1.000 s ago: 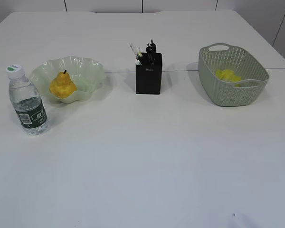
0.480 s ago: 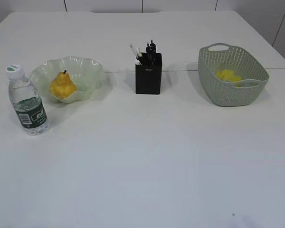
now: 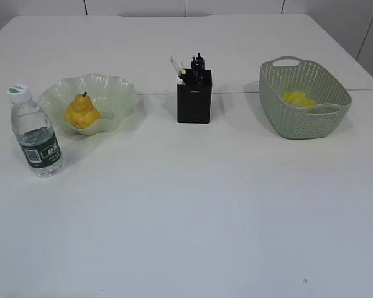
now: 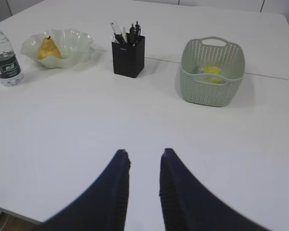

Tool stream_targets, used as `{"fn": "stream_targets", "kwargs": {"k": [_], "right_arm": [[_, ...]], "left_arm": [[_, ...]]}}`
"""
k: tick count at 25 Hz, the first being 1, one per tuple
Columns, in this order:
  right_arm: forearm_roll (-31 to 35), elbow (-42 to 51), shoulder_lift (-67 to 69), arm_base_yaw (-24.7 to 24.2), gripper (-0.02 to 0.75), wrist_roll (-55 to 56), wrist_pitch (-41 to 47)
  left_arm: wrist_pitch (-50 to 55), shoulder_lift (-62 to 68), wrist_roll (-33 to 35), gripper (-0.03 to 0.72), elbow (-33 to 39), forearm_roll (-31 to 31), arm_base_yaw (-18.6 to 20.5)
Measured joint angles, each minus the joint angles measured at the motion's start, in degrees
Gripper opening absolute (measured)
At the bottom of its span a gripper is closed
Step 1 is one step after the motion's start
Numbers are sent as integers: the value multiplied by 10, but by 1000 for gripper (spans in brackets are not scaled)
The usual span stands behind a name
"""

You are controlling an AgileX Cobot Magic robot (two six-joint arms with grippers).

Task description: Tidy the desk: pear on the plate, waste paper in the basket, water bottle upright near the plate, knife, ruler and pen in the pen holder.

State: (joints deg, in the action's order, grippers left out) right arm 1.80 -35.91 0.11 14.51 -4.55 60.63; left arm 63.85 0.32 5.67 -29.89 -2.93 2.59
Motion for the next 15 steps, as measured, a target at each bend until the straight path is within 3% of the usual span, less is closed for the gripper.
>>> {"fn": "stream_targets", "kwargs": {"k": [9,15], "right_arm": [[-48,3,-12,0,167,36,52],[-62,57,-12,0,167,37,57]], "left_arm": [[-1,0,0,285,0,1,0],[-1,0,0,279,0,1,0]]}}
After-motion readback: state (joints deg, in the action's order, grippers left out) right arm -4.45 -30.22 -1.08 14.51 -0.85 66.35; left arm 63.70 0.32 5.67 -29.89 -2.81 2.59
